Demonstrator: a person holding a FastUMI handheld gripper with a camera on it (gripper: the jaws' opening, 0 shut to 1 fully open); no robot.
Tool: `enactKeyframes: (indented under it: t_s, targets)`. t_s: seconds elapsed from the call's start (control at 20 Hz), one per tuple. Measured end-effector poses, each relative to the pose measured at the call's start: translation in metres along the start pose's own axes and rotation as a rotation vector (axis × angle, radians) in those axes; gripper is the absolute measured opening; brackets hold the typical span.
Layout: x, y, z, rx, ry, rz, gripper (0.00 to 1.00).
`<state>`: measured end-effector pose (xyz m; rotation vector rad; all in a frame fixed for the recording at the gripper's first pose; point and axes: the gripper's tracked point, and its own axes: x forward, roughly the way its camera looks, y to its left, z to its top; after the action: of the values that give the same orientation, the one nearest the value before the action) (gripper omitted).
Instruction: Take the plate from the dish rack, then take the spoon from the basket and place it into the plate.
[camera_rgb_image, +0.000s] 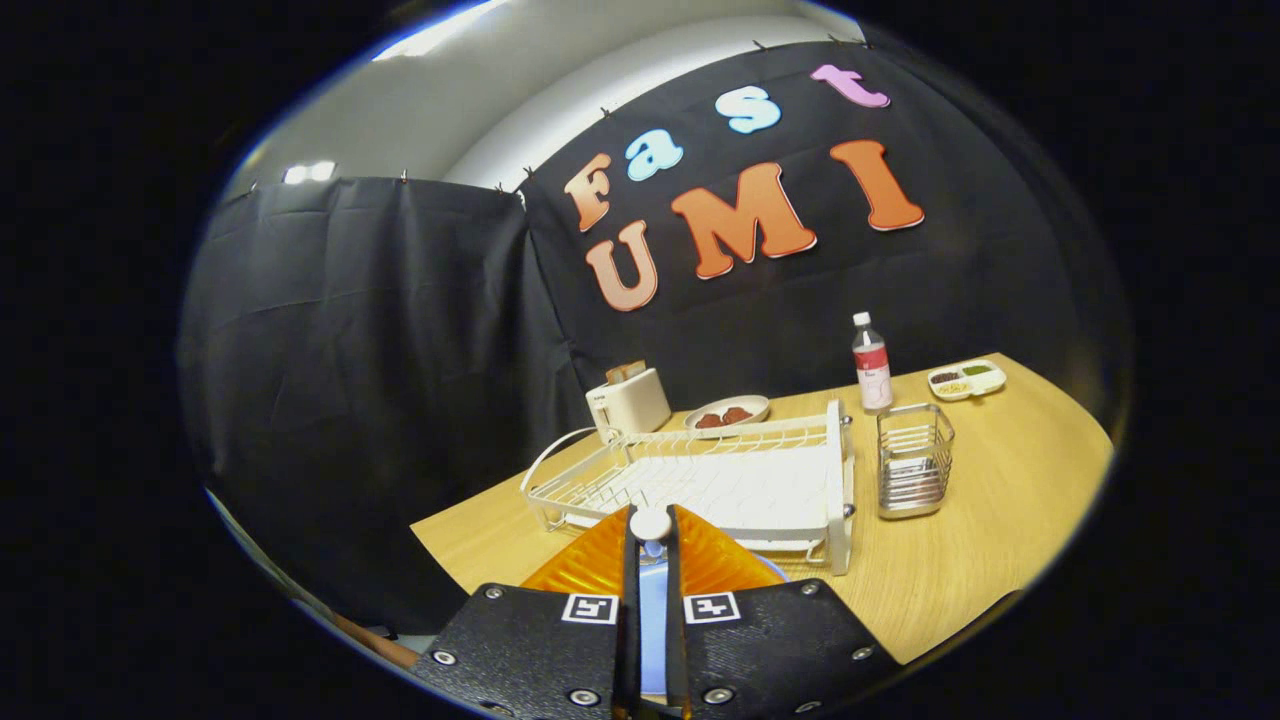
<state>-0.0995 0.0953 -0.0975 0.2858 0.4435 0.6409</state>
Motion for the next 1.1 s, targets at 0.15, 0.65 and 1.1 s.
enactKeyframes:
  t_s: [0.15,0.65,1.1]
  targets:
    - [0.013,-0.007,-0.026,0.014,0.053,-0.007,0.1]
    - [0.015,-0.022,-0.035,0.047,0.051,-0.041,0.26]
    - [0.0,-0.025,0.063,-0.078,-0.203,-0.166,0.65]
